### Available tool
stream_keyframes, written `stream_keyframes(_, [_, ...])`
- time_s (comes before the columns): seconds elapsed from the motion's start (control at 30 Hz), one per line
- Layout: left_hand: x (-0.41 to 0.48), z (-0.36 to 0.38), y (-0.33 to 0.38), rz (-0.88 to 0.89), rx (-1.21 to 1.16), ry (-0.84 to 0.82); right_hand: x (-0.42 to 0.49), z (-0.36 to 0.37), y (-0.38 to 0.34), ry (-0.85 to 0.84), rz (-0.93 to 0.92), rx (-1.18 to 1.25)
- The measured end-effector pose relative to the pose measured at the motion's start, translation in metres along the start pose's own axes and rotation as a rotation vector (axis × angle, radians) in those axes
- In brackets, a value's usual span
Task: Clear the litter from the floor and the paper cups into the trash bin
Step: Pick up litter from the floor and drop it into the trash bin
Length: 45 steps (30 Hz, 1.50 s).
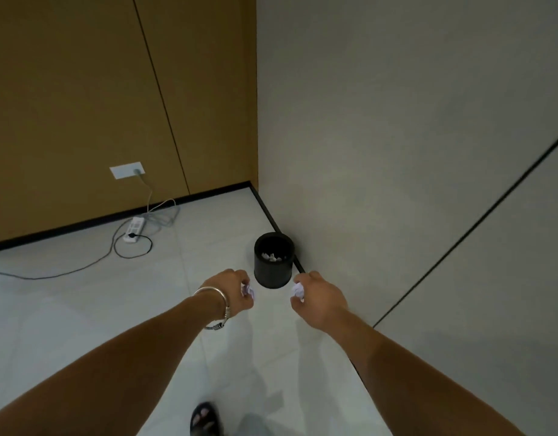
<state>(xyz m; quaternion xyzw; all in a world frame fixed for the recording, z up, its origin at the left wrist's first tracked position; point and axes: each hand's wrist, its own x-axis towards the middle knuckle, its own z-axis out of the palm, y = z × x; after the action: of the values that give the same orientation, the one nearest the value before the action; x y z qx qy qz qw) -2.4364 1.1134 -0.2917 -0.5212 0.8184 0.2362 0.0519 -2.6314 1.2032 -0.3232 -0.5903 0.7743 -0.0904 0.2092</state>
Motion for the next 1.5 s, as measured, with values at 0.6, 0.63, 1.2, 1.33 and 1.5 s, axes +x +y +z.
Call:
stream_keyframes(0.6, [0.351, -0.068, -0.049, 0.13, -0.029, -0.285, 0.3, 0.004, -0.006, -0.032, 0.262, 0.094])
stream_keyframes(0.63, [0.371, -0.064, -0.049, 0.122, -0.028, -0.302, 0.317, 0.009, 0.0, -0.038, 0.257, 0.105])
stream_keyframes(1.2, [0.681, 0.148, -0.098, -0.173, -0.172, -0.552, 0.587, 0.194, 0.156, -0.244, 0.284, 0.208])
stream_keyframes(1.33, [0.721, 0.197, -0.105, -0.115, -0.216, -0.625, 0.611, 0.235, 0.173, -0.252, 0.395, 0.21])
stream_keyframes(1.5, [0.736, 0.194, -0.121, -0.065, -0.122, -0.706, 0.608, 0.24, 0.169, -0.364, 0.535, 0.223])
